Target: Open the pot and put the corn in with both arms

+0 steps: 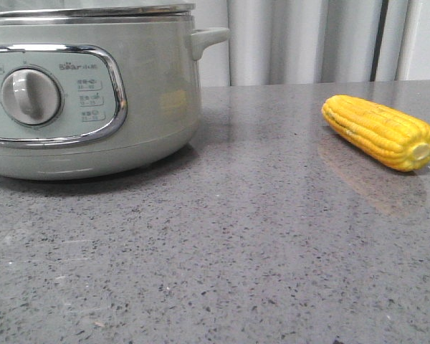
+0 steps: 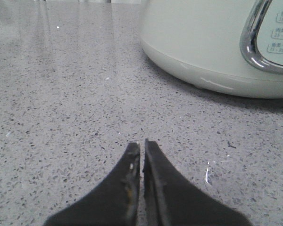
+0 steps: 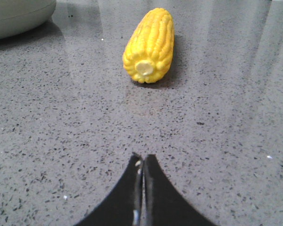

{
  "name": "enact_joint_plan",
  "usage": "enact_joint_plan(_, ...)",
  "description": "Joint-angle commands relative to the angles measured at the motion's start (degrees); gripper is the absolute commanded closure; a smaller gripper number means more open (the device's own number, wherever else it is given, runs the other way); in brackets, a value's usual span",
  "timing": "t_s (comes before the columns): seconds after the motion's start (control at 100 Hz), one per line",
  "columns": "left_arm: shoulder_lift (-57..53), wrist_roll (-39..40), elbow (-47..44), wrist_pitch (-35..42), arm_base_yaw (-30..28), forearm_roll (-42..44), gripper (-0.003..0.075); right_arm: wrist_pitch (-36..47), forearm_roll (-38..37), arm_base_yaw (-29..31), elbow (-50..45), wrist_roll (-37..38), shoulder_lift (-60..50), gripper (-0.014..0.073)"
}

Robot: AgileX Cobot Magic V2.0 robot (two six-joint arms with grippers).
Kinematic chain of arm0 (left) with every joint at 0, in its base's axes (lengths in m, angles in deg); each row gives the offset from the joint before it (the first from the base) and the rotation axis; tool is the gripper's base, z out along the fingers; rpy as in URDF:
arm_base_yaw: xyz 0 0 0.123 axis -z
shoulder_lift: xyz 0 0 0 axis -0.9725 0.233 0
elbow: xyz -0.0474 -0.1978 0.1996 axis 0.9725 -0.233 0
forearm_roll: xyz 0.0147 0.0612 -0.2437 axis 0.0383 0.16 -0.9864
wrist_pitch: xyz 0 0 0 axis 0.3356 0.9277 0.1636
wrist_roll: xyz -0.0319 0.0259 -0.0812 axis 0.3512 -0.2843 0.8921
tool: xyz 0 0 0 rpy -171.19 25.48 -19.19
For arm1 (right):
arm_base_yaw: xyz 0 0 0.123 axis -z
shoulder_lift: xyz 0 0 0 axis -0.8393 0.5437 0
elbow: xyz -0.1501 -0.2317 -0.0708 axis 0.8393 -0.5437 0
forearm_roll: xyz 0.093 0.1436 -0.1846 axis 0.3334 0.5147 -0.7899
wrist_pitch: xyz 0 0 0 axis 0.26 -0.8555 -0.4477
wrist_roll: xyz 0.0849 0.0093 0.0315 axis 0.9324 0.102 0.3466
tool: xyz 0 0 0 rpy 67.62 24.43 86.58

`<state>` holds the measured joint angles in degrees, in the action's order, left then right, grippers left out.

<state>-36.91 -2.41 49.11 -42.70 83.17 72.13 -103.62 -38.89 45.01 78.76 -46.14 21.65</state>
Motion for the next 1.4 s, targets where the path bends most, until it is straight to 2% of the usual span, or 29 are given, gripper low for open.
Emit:
enact_joint_plan(0.0, -1.7, 0.38, -1.52, 2.1, -0.14, -0.85, 0.0741, 1.11, 0.19, 0.27, -0.96, -0.36, -1.31, 0.0659)
enact_joint_plan(1.39, -1.7, 0.38, -1.52, 2.1, -0.14, -0.85, 0.0741, 2.08, 0.19, 0.27, -0.96, -0.36, -1.31, 0.0659)
